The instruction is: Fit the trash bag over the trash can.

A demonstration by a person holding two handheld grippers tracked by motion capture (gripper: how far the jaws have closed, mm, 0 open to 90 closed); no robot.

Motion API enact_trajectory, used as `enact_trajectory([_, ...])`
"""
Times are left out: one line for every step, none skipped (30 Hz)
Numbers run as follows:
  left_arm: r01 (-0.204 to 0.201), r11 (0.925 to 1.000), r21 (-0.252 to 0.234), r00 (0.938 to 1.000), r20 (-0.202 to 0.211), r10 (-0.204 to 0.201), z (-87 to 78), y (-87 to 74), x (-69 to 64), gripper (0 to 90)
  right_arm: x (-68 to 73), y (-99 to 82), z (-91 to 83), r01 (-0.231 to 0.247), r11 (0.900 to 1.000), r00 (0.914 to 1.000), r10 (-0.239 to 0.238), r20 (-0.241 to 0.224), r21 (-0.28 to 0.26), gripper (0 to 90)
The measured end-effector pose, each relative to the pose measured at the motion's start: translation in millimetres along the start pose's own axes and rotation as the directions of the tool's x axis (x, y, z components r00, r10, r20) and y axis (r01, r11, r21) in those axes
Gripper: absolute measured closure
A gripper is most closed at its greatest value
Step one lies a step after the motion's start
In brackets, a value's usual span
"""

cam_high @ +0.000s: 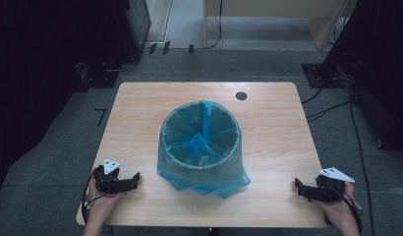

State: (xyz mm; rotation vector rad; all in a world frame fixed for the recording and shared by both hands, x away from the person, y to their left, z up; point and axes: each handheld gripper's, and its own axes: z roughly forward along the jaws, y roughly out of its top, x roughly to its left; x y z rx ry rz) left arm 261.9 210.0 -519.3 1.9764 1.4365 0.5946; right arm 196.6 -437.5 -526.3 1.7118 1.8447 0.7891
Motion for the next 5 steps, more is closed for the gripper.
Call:
enact_trajectory([0.000, 1.0000, 0.000, 1.0000, 0.000, 0.000, 0.0, 0.0, 0.0, 0.0, 0.0, 0.0, 0.0, 0.000, 1.0000, 1.0000, 0.000, 0.000, 0.000, 0.0])
enact_trajectory([0.001, 1.0000, 0.000, 1.0000, 0.000, -0.001, 0.0, 0.0, -0.1, 0.0, 0.0, 0.0, 0.0, 0.000, 1.0000, 1.0000, 0.000, 0.000, 0.000, 0.0])
enact_trajectory([0.001, 1.0000, 0.000, 1.0000, 0.000, -0.001, 0.0, 0.0, -0.1, 0.0, 0.0, 0.0, 0.0, 0.000, 1.0000, 1.0000, 0.000, 0.001, 0.000, 0.0])
enact_trajectory([0.001, 1.0000, 0.000, 1.0000, 0.000, -0.001, 0.0, 0.0, -0.1, 0.0, 0.0, 0.0, 0.0, 0.000, 1.0000, 1.0000, 0.000, 0.000, 0.000, 0.0])
enact_trajectory([0.001, 1.0000, 0.000, 1.0000, 0.000, -0.001, 0.0, 0.0, 0.0, 0.0, 0.0, 0.0, 0.0, 0.000, 1.0000, 1.0000, 0.000, 0.000, 0.000, 0.0])
